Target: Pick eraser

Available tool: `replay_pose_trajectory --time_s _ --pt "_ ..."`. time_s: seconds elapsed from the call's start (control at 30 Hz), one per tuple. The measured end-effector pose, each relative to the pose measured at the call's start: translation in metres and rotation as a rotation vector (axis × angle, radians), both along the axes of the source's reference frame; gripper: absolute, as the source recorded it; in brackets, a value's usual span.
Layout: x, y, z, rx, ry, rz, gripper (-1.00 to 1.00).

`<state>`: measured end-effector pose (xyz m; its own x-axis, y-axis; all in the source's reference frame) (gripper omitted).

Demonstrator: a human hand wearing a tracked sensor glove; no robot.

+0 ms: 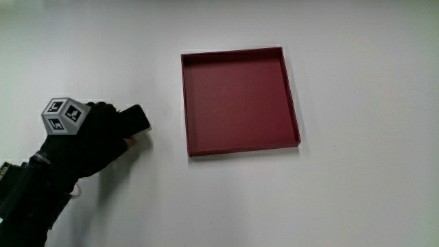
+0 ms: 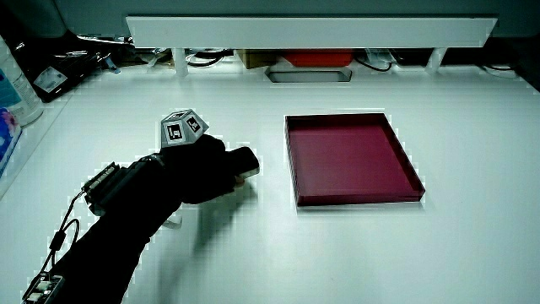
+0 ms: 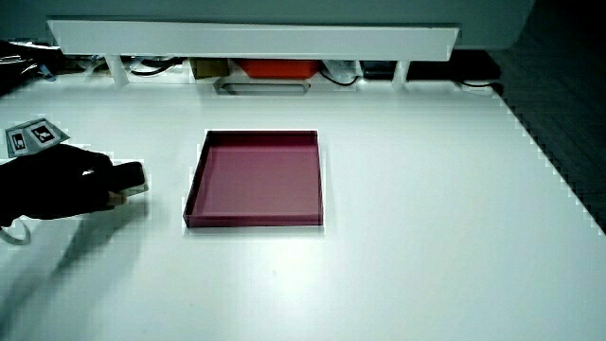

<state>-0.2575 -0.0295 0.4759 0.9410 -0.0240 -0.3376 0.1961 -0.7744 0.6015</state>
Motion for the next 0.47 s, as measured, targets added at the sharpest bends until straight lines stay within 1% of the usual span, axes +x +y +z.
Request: replay_pose_trajectory --time_s 0.03,0.07,0.1,0.13,0.17,0.23,0.27,0.3,0.4,0.47 --pt "0.004 0.000 -0.002 -0.001 0.001 0.022 1.00" --pt "0.009 0.000 -0.008 0.006 0.007 0.030 1.00" --pt "0.014 0.000 -0.011 0.020 0.001 0.017 1.00" --pt "0.017 -0.001 -0.009 0.051 0.022 0.056 1.00" --pt "0.023 -0.001 -0.012 0.045 0.036 0.065 1.00" --pt "0.034 -0.003 -0.019 0.053 0.067 0.073 1.00" --pt "0.038 -0.003 -0.020 -0.009 0.084 0.017 1.00" --pt "0.043 -0.005 -0.022 0.048 0.095 0.058 1.00" --pt "0.058 -0.011 -0.028 0.006 0.119 0.046 1.00" --pt "0.068 -0.014 -0.029 -0.058 0.135 -0.007 1.00"
